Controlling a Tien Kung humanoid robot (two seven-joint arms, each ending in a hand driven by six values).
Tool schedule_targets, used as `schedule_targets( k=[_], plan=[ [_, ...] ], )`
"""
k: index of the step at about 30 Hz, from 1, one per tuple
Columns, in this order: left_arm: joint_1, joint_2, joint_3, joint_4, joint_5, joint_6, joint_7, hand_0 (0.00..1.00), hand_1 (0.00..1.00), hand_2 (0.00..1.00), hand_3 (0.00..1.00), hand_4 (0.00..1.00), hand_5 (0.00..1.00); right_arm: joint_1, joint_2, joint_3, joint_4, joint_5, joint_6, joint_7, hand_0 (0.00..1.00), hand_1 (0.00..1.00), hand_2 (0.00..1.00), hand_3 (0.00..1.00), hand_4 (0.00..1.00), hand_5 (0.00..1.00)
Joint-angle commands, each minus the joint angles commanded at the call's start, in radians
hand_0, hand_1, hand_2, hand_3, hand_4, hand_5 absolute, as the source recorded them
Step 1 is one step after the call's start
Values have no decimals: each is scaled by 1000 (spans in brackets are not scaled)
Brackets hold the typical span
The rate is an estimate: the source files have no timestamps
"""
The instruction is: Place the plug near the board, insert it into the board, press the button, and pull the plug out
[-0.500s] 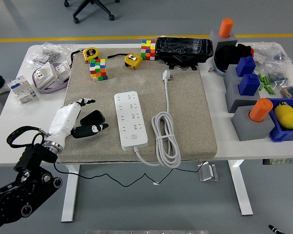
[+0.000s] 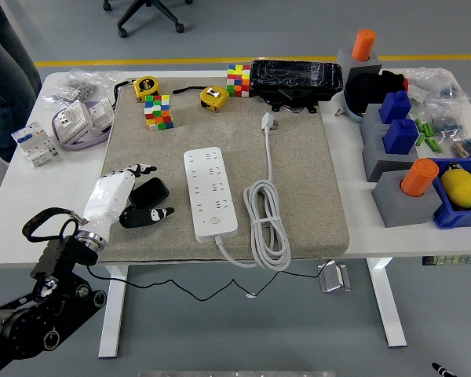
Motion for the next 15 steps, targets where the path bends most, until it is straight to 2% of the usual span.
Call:
schedule_targets(
  k=[4,5,10,11,15],
  plan=[
    [-17,-14,7,27,-3,-3,17,619,641,636,723,998,261,0,0,-3,1,1,0,0,607,641,653,553,942,498],
    [-22,-16,8,34,-6,-3,22,571,586,567,663,998,203,0,-1,-3,1,1,0,0,610,641,653,553,942,498],
    [-44,-21,20,60,-10,3,35,571,586,567,663,998,203,2,-1,-2,2,0,-1,0,610,641,653,553,942,498],
    [-47,-22,20,63,-19,5,32,508,514,531,587,998,169,2,-1,-2,3,0,-1,0,610,640,652,553,942,498],
    [-55,-22,21,73,-34,19,29,508,514,531,587,998,169,2,-2,-1,3,0,-1,0,610,640,652,553,942,498]
  ],
)
